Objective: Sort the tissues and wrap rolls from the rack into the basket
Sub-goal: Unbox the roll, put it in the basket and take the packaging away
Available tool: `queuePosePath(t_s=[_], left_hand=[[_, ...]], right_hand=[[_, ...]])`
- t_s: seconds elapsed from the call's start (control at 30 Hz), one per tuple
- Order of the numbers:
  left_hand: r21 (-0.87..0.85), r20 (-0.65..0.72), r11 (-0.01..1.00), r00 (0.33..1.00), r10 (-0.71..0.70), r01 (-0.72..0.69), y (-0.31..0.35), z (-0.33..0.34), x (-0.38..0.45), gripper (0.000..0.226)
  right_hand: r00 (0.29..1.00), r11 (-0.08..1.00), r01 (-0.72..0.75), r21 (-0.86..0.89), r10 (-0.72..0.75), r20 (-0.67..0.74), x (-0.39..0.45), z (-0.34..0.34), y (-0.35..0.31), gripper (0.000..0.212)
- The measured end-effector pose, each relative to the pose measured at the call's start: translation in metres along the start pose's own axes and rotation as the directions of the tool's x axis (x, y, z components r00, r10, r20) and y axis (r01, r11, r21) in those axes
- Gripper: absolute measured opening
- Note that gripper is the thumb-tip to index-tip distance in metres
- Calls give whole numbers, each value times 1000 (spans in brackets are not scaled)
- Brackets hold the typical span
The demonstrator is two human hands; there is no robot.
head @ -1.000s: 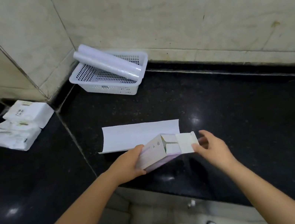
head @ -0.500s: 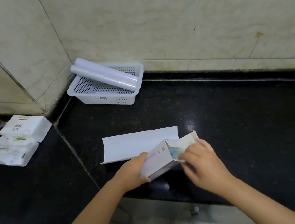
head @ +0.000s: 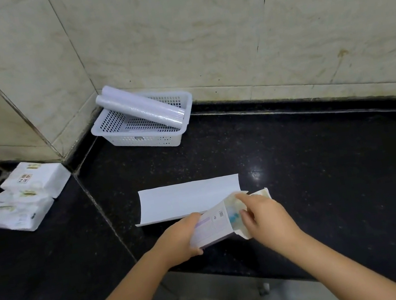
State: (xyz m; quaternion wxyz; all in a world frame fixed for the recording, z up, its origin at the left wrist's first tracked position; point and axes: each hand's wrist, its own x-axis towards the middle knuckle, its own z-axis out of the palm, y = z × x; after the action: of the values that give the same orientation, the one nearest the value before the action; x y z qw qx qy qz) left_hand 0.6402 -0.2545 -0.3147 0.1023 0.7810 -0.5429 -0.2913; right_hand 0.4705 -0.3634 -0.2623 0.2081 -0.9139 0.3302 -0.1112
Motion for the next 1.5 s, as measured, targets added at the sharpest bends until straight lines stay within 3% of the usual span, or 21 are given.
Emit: queuePosePath(t_s=[0.2,0.37,0.43,0.6,0.77,0.97,1.2,1.33,1.5], left_hand=[[-23,-7,1000,1000,-18,18,-7,2,-5,65],[-43,-13,999,1000,-6,6,-8,2,-5,66],[-44,-8,999,1000,0,0,-8,2,-5,64],[-70,-27,997,999,18,-20,-11,3,-10,54],[-68,-32,997,999,36,-38,-10,2,-12,53],[-25,-7,999,999,45,-45,-7,0,-14,55],[-11,17,998,998,57,-57,-4,-2,-13,52],[13,24,999,999,42,-42,-2,-2,-11,52],[65,31,997,999,45,-47,0,-3,-6,52]], right_hand=[[985,986,152,67,-157,74,10,7,-1,43],[997,985,59,162,-66,36,10,8,0,32],[996,992,58,114,-66,64,9,9,0,39],[980,996,-39,78,23,196,6,3,-10,61],[896,998,-54,-10,53,440,14,-15,-20,49],[819,988,-42,-150,120,562,20,-13,-30,49],[860,954,35,-297,123,496,20,-3,-28,45],[903,929,123,-350,42,428,16,1,-28,21],[928,948,111,-298,8,372,12,7,-19,19]])
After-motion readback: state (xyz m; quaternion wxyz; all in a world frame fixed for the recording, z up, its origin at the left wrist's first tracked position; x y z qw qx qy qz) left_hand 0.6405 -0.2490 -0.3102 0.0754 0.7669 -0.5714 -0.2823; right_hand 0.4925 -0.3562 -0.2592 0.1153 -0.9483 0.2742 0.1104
